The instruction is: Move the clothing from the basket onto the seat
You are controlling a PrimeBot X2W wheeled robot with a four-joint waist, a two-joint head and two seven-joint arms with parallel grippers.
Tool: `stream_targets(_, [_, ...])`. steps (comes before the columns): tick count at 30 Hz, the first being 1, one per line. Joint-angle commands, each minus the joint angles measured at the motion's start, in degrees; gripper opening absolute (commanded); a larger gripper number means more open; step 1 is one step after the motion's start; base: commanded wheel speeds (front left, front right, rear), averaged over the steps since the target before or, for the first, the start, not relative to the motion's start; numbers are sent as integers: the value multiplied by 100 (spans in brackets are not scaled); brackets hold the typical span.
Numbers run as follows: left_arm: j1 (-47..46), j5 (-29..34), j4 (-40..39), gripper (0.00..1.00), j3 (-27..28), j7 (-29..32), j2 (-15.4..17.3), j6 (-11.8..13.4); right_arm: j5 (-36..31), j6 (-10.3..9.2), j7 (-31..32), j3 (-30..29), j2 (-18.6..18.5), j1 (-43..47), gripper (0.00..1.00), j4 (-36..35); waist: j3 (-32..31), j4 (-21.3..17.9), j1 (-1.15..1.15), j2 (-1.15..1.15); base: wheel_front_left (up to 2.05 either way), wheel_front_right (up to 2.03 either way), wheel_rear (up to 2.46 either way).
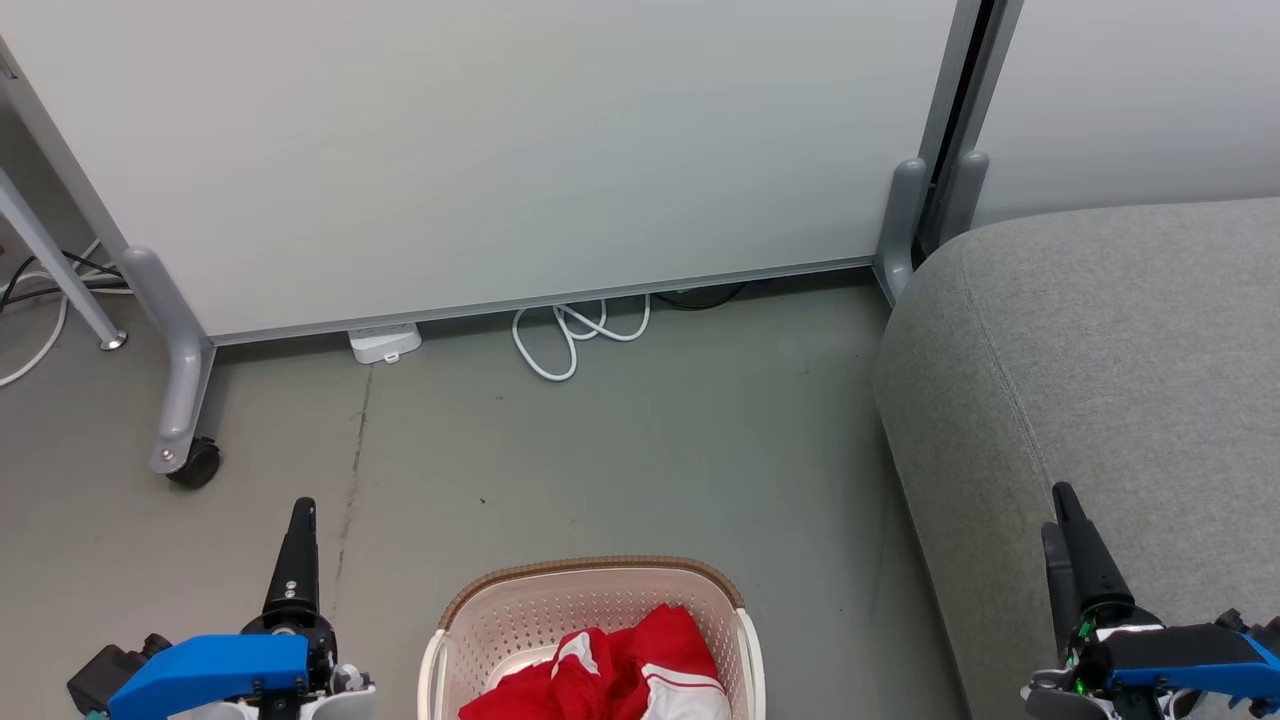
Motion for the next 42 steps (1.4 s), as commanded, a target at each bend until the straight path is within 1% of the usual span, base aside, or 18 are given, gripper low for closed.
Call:
stream_targets(1, [-131, 150, -120, 100, -29, -50, 45, 24, -150, 9, -50, 10, -35, -44, 100, -119, 0, -1, 0, 0, 0, 0, 0])
stream_targets(9, [-130, 967, -190, 100, -269, -237, 50, 147, -1105, 11, -237, -25, -42, -6, 100, -194, 1, 6, 0, 0, 0, 0, 0])
stream_targets(19, [-177, 2039, -157, 100, -531, -451, 55, 214, -2309, 13, -452, -90, -50, 50, 100, -257, -3, 38, 0, 0, 0, 0, 0])
stream_targets(29, [-218, 3046, -141, 100, -714, -642, 59, 248, -3332, 15, -644, -113, -58, 93, 100, -384, -8, 67, 0, 0, 0, 0, 0])
stream_targets(42, [-224, 4074, -114, 100, -937, -870, 64, 290, -4435, 17, -871, -130, -66, 159, 100, -458, -37, 86, 0, 0, 0, 0, 0])
